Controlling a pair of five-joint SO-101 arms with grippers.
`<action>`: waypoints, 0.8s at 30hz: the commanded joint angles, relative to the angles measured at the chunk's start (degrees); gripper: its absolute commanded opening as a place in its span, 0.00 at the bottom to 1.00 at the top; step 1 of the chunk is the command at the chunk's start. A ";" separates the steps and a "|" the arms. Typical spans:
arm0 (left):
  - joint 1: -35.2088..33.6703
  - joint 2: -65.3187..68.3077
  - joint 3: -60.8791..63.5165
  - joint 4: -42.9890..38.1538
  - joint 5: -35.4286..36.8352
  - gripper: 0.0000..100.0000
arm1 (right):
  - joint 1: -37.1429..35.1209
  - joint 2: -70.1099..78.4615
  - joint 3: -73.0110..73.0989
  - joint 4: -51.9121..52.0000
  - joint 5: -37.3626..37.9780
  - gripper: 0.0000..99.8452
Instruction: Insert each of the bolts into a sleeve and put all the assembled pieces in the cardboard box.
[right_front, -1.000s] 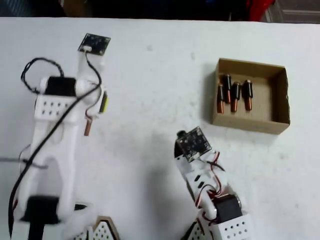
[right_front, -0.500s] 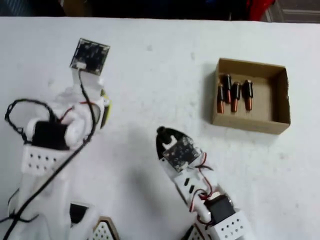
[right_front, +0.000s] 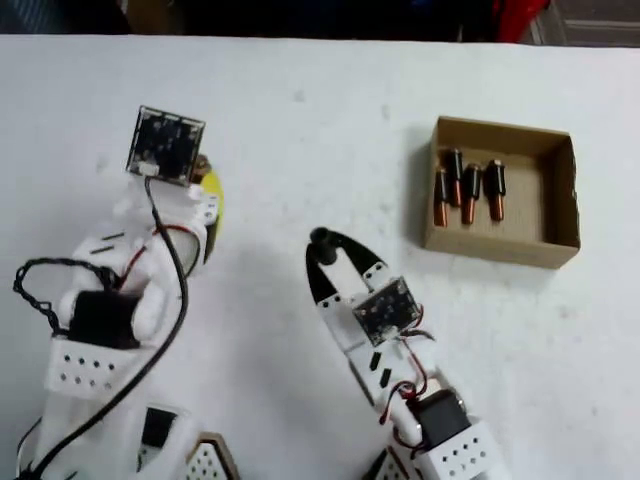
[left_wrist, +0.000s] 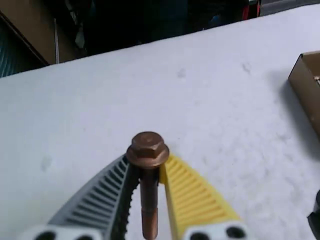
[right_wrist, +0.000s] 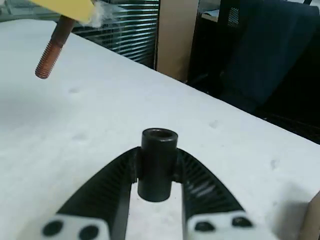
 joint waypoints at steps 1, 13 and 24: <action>3.56 -5.58 0.70 -6.59 2.81 0.02 | -0.92 -0.48 0.35 -3.74 -3.25 0.02; 14.46 -12.35 0.79 -15.47 11.60 0.02 | -5.93 -0.48 0.35 -4.09 -10.11 0.02; 15.69 -12.53 0.79 -17.85 11.78 0.02 | -5.85 -0.48 0.35 -4.00 -10.11 0.02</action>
